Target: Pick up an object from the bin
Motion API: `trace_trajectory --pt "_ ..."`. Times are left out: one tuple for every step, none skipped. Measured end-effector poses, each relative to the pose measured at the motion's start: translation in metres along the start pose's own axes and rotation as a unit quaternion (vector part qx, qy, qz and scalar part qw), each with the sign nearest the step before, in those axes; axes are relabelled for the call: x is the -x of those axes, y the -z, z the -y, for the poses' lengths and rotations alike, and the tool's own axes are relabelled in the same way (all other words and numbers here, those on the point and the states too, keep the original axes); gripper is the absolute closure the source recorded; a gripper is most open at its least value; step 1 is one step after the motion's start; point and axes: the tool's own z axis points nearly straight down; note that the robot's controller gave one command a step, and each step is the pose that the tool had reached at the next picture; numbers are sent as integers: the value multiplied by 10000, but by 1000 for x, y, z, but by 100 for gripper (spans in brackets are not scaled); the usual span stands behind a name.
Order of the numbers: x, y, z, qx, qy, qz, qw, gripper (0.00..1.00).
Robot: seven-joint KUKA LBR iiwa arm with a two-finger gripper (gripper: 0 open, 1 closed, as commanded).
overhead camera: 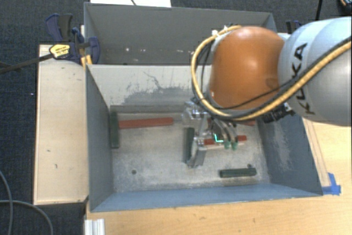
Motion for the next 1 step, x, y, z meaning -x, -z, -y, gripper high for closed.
trace_trajectory --pt "-5 -164 125 -11 716 3 9974 0"
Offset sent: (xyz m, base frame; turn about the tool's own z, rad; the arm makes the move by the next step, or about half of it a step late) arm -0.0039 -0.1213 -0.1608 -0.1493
